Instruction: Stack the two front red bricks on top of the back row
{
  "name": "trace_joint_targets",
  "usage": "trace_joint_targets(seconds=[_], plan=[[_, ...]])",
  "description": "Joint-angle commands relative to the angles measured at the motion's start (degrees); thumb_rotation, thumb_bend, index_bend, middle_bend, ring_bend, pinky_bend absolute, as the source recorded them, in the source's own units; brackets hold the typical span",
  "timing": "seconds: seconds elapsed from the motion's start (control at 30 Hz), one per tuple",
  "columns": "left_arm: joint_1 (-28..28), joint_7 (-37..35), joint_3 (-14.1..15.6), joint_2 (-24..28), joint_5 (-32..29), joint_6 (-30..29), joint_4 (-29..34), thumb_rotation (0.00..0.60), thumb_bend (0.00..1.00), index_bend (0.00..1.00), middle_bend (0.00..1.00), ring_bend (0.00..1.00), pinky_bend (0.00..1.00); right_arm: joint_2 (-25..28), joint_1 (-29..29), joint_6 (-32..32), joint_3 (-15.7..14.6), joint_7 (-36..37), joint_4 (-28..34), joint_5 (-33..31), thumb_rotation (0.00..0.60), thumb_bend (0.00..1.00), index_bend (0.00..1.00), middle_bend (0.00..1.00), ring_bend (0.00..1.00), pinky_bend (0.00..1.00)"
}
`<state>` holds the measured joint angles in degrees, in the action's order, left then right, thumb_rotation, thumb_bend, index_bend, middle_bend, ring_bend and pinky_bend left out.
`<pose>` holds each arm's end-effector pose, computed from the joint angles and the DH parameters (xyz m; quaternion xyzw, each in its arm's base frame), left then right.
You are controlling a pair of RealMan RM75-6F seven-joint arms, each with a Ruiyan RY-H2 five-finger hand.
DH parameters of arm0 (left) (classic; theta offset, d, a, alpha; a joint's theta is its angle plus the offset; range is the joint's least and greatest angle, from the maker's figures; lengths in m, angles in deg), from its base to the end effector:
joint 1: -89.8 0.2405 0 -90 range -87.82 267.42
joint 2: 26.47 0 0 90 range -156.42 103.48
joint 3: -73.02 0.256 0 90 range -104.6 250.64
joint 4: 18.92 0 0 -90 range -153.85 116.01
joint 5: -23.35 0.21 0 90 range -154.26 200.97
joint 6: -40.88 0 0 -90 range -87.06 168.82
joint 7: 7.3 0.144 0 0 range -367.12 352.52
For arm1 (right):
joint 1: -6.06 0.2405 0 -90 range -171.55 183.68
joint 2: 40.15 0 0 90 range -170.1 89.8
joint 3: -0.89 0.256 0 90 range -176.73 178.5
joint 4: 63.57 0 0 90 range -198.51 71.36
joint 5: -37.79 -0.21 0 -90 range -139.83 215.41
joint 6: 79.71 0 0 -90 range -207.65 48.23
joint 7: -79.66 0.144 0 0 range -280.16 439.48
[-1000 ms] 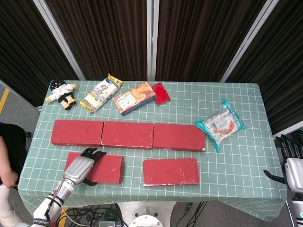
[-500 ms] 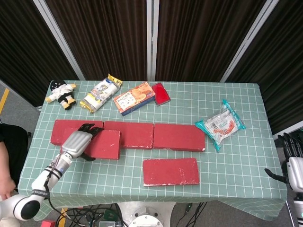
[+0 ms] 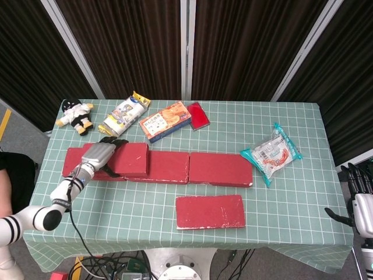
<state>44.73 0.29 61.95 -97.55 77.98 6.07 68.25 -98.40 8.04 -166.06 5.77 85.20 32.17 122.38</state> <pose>-0.1930 0.3751 0.0542 -0.7312 -0.4859 -0.2767 0.3908 -0.3134 -0.1721 0.1952 0.5560 -0.4035 0.4069 0.6021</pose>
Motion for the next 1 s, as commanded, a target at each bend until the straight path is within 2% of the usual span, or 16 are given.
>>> trace_joint_targets(seconds=[0.03, 1.0], plan=[[-0.8, -1.3, 0.5, -1.0, 0.7, 1.0, -1.5, 0.6, 0.02, 0.18, 0.14, 0.0, 0.0, -0.1, 0.1, 0.1, 0.1, -0.1, 0.0, -0.2, 0.6, 0.0, 0.0, 0.0, 0.0, 0.0], [-3.5, -5.5, 2.6, -2.9, 5.4, 0.7, -3.6, 0.6, 0.02, 0.18, 0.14, 0.0, 0.0, -0.4, 0.3, 1.1, 0.3, 0.5, -0.9, -1.4, 0.6, 0.0, 0.0, 0.0, 0.0, 0.0]])
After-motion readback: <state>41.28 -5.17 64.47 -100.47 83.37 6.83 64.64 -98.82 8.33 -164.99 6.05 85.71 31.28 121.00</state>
